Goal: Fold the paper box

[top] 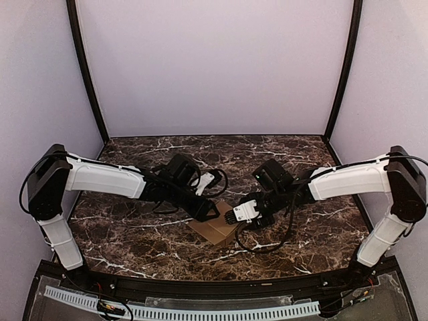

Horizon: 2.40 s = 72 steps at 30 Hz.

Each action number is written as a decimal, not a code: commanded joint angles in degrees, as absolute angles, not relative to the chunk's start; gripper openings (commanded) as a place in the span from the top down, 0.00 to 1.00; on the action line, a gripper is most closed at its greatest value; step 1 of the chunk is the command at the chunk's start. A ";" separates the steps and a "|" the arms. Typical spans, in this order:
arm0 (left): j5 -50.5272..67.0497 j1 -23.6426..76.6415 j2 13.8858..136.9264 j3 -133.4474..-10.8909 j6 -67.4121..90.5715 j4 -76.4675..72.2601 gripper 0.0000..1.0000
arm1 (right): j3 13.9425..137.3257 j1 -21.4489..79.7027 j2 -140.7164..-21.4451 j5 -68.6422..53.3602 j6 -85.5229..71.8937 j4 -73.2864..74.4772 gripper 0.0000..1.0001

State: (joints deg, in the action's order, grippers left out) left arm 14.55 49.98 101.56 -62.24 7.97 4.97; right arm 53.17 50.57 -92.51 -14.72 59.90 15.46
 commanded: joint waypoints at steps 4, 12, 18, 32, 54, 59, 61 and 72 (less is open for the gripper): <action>11.67 48.76 94.97 -62.99 5.14 7.87 0.34 | 51.74 48.06 -96.81 -14.89 60.47 16.68 0.43; 8.91 47.67 86.99 -61.34 4.27 8.17 0.34 | 53.94 45.14 -99.00 -17.08 60.56 17.75 0.43; 7.03 47.55 82.43 -58.64 4.57 7.07 0.33 | 54.62 44.68 -99.10 -17.92 60.05 17.75 0.43; 7.29 47.52 81.32 -55.45 6.13 5.95 0.40 | 54.92 43.34 -99.43 -21.05 57.77 17.91 0.44; -2.93 48.24 54.05 -15.21 7.93 -19.67 0.46 | 57.12 47.02 -90.65 -20.72 56.15 22.82 0.41; 2.40 48.25 60.74 -15.48 2.68 -25.31 0.47 | 60.05 48.69 -93.15 -21.34 55.66 23.19 0.41; 3.40 48.25 63.93 -15.90 1.08 -27.92 0.50 | 60.45 49.43 -93.46 -21.59 55.34 23.21 0.41; 5.72 48.22 77.77 -18.95 -2.76 -39.73 0.68 | 60.89 51.65 -94.70 -21.98 54.45 21.83 0.41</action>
State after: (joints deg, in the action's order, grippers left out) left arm 4.38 47.90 76.53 -17.50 -0.91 -33.45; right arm 59.68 50.87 -93.32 -21.17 55.29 22.35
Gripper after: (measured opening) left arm 0.338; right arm 0.587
